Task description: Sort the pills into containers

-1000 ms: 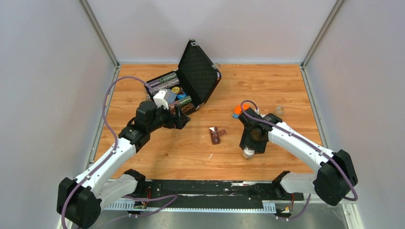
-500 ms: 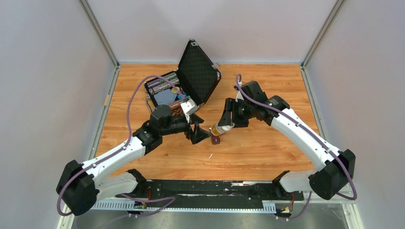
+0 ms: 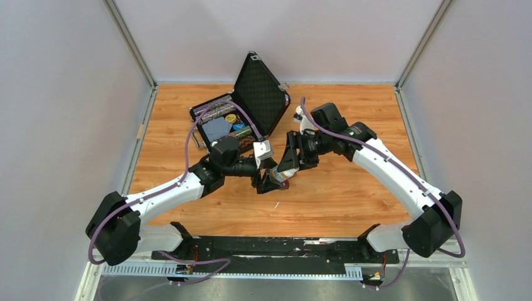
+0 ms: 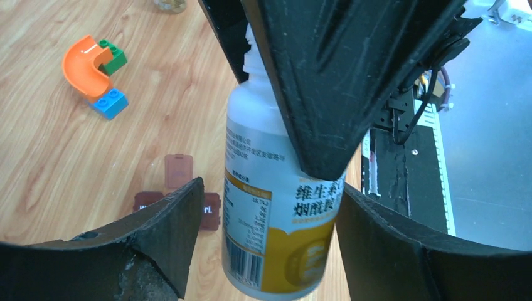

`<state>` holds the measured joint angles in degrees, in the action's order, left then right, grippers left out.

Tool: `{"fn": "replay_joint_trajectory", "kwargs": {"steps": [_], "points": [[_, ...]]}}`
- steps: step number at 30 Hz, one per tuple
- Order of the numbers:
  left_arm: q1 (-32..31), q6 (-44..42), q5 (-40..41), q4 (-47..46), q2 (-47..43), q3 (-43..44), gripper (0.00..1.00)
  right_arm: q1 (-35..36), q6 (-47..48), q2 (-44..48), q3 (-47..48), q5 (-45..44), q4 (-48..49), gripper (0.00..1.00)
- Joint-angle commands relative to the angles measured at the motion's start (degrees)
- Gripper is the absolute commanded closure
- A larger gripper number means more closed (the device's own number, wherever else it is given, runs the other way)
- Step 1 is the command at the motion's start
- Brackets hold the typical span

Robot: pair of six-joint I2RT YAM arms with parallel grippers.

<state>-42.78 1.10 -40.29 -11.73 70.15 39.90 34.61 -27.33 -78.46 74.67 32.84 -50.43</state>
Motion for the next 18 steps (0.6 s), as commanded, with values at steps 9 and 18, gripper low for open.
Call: {"fn": "replay_joint_trajectory", "kwargs": {"steps": [9,18], "points": [[-0.2,1.6,-5.0,-8.6,1.0,0.2,0.45,-0.2,2.5,-0.6,3.3,5.2,2.5,0.57],[-0.2,1.6,-6.6,-9.3,0.5,-0.5,0.79,-0.8,2.1,0.5,3.3,2.7,2.8,0.14]]}}
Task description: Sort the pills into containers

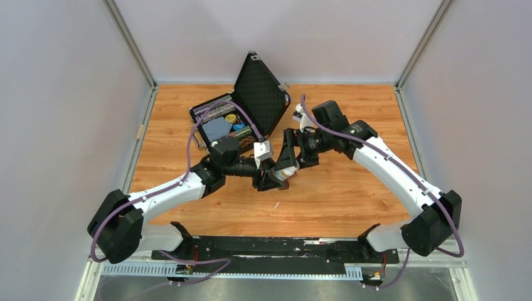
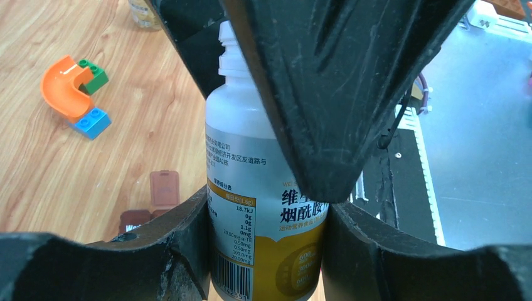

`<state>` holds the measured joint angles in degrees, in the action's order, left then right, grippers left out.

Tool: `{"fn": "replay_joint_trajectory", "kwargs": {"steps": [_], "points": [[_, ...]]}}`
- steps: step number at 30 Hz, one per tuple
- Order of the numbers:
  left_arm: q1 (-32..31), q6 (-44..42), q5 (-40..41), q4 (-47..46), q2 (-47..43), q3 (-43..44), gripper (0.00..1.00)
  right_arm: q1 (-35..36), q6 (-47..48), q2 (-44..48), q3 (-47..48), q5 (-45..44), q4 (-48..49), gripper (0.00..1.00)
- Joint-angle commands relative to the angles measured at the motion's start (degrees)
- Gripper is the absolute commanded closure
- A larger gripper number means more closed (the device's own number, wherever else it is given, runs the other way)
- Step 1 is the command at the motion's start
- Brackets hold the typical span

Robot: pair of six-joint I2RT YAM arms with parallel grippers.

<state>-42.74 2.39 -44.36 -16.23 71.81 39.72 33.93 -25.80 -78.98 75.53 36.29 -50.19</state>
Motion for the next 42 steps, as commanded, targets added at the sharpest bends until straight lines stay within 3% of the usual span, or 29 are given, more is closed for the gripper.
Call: {"fn": "replay_joint_trajectory", "kwargs": {"steps": [1,3,6,14,23,30,36,42], "points": [[-0.2,0.3,-2.4,-4.9,-1.3,-0.4,0.85,-0.1,0.5,1.6,2.2,-2.5,2.9,0.08],[-0.2,0.6,-2.2,-5.2,-1.7,-0.5,0.93,-0.3,0.6,3.4,0.9,-5.9,4.7,0.00],[-0.2,3.0,-2.0,-7.1,-2.0,-1.2,1.00,-0.6,-0.1,7.7,-3.7,-8.2,10.8,0.00],[-0.1,10.5,-4.3,-16.1,-1.9,-3.7,1.00,-0.8,-3.6,19.1,-14.9,-6.2,26.3,0.08],[-0.2,14.2,-5.2,-20.0,-2.5,-4.0,1.00,-0.8,-3.3,18.5,-15.6,-3.8,28.5,0.15],[-0.1,15.4,-4.1,-22.0,-3.2,-3.9,1.00,-0.8,-2.7,18.2,-16.3,0.3,30.7,0.34],[-0.2,14.5,-3.3,-21.8,-3.4,-3.4,1.00,-1.0,-5.6,16.7,-16.2,4.3,31.7,0.57],[0.1,13.4,-1.0,-23.8,-4.5,-4.4,1.00,-3.2,-10.0,16.2,-16.7,12.0,35.4,0.66]]}}
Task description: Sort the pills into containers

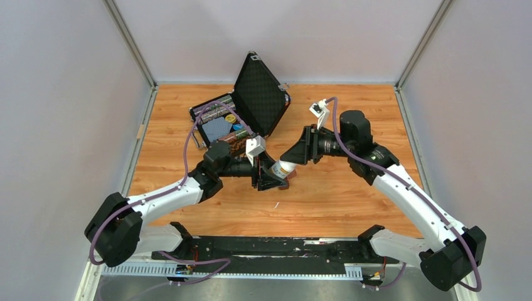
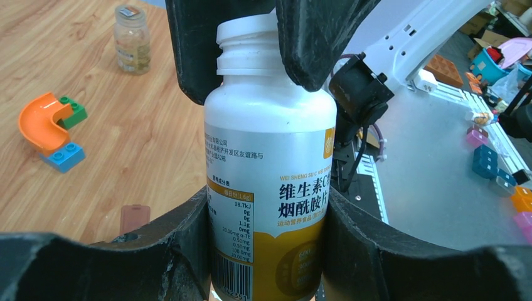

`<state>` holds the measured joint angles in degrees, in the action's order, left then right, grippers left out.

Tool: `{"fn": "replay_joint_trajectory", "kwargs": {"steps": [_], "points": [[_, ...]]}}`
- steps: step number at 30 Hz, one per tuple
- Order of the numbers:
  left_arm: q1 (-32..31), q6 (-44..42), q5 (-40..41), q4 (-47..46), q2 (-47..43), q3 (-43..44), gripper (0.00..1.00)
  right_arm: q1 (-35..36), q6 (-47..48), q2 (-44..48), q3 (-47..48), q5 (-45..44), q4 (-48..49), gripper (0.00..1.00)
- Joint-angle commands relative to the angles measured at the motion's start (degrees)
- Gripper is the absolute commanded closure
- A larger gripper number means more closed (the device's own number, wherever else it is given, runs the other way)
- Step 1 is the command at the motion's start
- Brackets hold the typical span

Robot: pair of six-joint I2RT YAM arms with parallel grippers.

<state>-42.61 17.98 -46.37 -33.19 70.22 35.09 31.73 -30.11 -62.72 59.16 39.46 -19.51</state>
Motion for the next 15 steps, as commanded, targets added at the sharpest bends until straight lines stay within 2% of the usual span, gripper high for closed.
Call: {"fn": "replay_joint_trajectory", "kwargs": {"steps": [1,9,15], "points": [[0.0,-2.3,1.6,-7.0,-3.1,0.1,1.00,-1.4,-6.5,0.0,-0.4,9.7,5.6,0.66],[0.0,-4.6,5.6,-7.8,-6.1,-0.9,1.00,-3.5,-13.4,-0.2,-0.1,15.5,12.5,0.68],[0.0,-3.9,6.6,-9.9,-6.1,-1.0,1.00,-3.6,-17.1,-0.8,-0.2,16.7,16.4,0.68]]}}
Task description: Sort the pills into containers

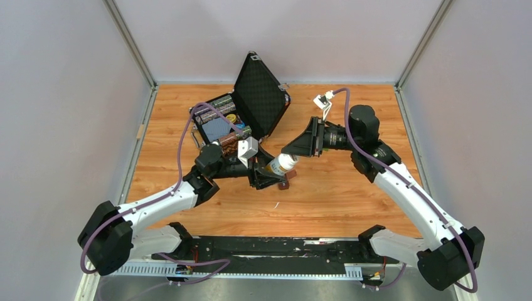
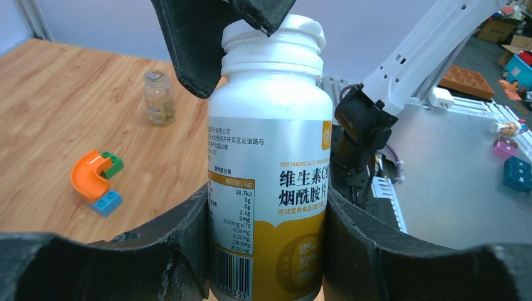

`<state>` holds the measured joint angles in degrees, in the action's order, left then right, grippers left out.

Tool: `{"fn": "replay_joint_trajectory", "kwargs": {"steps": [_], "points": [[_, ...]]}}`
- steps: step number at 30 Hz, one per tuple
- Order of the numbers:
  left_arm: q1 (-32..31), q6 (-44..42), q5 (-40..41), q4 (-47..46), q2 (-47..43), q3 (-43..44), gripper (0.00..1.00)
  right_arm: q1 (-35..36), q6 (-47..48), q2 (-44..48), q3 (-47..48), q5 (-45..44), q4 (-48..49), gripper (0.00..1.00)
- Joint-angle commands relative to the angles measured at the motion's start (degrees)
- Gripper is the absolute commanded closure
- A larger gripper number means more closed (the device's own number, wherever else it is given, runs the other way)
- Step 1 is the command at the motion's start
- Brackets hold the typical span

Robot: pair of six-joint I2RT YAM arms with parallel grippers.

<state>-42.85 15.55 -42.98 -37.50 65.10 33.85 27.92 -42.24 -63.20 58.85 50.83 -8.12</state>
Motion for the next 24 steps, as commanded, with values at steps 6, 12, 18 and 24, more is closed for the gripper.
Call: {"fn": "replay_joint_trajectory", "kwargs": {"steps": [6,12,18,24], "points": [[0.2,0.7,4.1,-6.4,-0.4,1.0,1.00,0.5,1.2,4.1,-1.5,-3.4,2.1,0.08],[0.2,4.4,5.7,-8.0,0.5,1.6,1.00,2.7,6.6,5.2,-0.9,-10.0,-1.6,0.07],[0.2,6.0,6.0,-9.0,1.3,2.1,1.00,4.5,8.7,4.7,-0.7,-17.3,-0.9,0.18],[0.2,7.9,5.9,-12.0,2.4,1.7,1.00,4.6,5.4,3.5,-0.4,-18.4,2.9,0.44]]}}
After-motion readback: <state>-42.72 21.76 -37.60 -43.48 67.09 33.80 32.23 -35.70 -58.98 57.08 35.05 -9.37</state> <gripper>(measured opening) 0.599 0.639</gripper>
